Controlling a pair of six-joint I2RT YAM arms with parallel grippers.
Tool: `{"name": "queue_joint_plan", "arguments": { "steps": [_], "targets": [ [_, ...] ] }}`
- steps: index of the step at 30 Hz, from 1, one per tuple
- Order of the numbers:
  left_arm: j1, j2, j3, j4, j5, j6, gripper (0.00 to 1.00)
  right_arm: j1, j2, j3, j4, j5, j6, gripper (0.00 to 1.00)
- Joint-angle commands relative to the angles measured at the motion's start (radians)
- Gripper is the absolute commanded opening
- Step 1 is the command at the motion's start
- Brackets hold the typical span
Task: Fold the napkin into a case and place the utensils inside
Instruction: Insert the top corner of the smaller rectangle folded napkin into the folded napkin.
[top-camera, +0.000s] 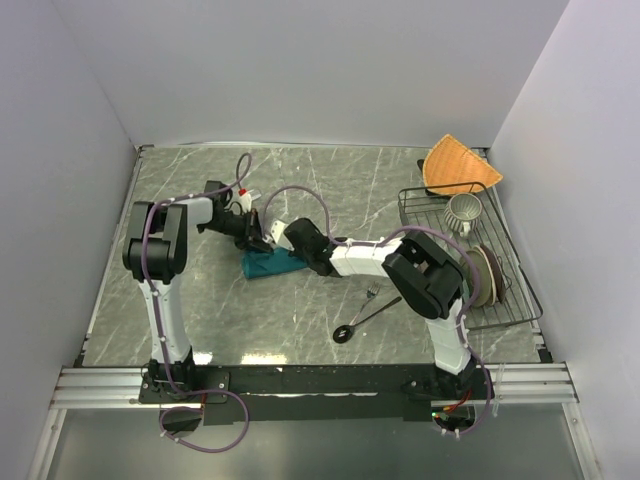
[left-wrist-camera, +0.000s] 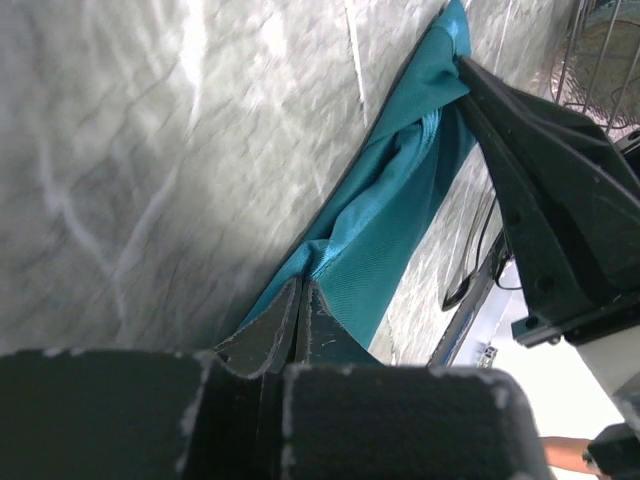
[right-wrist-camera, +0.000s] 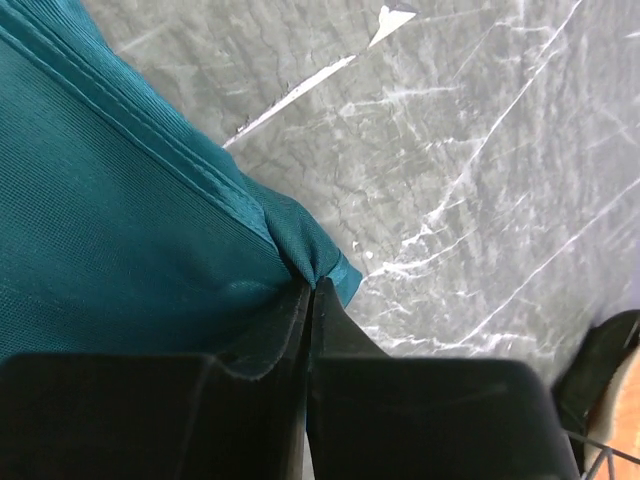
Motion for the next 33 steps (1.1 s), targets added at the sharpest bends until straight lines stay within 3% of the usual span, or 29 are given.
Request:
{"name": "queue_joint_plan", "arguments": {
  "steps": [1, 4, 8, 11, 23, 33],
  "targets": [
    [0.044, -0.025, -0.054, -0.052, -0.144, 0.097, 0.03, -0.003, 0.026, -0.021, 0.034, 0.082, -0.036, 0.00],
    [0.045, -0.053, -0.067, -0.052, -0.110, 0.115, 0.10, 0.005, 0.025, -0.030, 0.056, 0.085, -0.053, 0.00],
    [0.050, -0.116, -0.084, -0.039, -0.044, 0.123, 0.34, 0.020, 0.029, -0.034, 0.076, 0.099, -0.071, 0.00],
    [0.079, -0.194, -0.094, 0.004, 0.005, 0.091, 0.36, 0.022, 0.029, -0.037, 0.077, 0.102, -0.077, 0.00],
    [0.053, -0.246, -0.137, 0.045, 0.045, -0.075, 0.11, 0.023, 0.025, -0.027, 0.054, 0.100, -0.051, 0.00],
    [-0.010, -0.137, -0.105, 0.091, -0.016, -0.130, 0.01, 0.022, 0.019, -0.008, 0.031, 0.096, -0.016, 0.00]
  ]
}}
